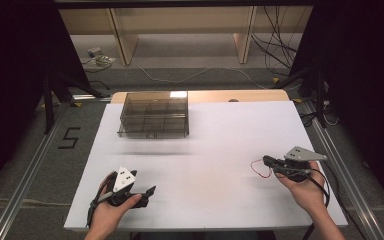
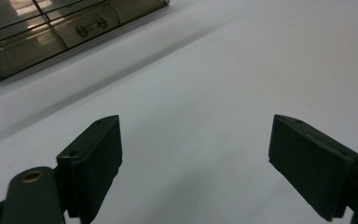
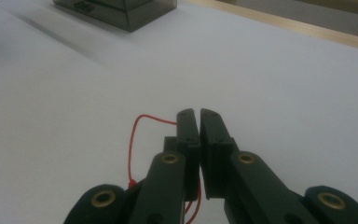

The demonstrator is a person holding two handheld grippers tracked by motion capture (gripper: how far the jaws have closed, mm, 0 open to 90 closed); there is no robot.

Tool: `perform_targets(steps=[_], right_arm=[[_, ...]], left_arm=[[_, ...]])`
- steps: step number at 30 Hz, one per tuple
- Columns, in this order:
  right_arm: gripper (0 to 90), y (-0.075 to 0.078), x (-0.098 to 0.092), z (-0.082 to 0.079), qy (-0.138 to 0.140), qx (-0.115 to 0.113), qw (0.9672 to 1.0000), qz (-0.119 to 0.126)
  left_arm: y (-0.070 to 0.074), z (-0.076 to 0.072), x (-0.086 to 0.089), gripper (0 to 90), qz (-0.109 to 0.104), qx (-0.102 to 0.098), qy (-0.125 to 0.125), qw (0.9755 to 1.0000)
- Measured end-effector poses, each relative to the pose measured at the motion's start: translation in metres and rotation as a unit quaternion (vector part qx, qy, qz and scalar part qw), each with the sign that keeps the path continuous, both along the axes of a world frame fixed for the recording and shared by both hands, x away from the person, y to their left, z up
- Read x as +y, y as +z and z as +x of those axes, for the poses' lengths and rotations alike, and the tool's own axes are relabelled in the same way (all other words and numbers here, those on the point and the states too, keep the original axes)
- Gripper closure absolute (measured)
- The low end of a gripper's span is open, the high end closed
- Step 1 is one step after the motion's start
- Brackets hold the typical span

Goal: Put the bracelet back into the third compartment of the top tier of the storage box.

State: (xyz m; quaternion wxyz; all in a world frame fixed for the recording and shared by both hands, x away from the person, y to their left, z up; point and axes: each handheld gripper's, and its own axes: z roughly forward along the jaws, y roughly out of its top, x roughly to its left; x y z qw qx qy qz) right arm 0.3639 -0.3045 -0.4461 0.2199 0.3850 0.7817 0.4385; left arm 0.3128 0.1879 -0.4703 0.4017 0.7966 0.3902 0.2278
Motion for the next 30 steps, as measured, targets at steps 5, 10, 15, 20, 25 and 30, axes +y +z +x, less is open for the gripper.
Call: perform_targets(steps=[5, 10, 15, 20, 25, 30], right_arm=[[87.1, 0.001, 0.004, 0.002, 0.0, -0.002, 1.0, 0.0], [87.1, 0.004, 0.008, 0.004, 0.001, -0.005, 1.0, 0.004], [87.1, 0.005, 0.012, 0.007, 0.004, -0.007, 1.0, 0.003], [87.1, 0.006, 0.015, 0.009, 0.006, -0.01, 0.9999, 0.003], [87.1, 0.007, 0.019, 0.011, 0.009, -0.012, 0.9999, 0.003], [87.1, 0.008, 0.023, 0.013, 0.01, -0.014, 0.9998, 0.003]], left_arm=[[0.0, 0.0, 0.0, 17.1, -0.001, 0.0, 0.0, 1.0], [0.0, 0.0, 0.0, 17.1, 0.001, -0.001, -0.001, 1.0], [0.0, 0.0, 0.0, 17.1, 0.0, 0.0, -0.001, 1.0], [0.0, 0.0, 0.0, 17.0, 0.0, 0.0, -0.001, 1.0], [0.0, 0.0, 0.0, 17.0, 0.0, 0.0, -0.001, 1.0], [0.0, 0.0, -0.001, 17.0, -0.001, 0.0, -0.001, 1.0]])
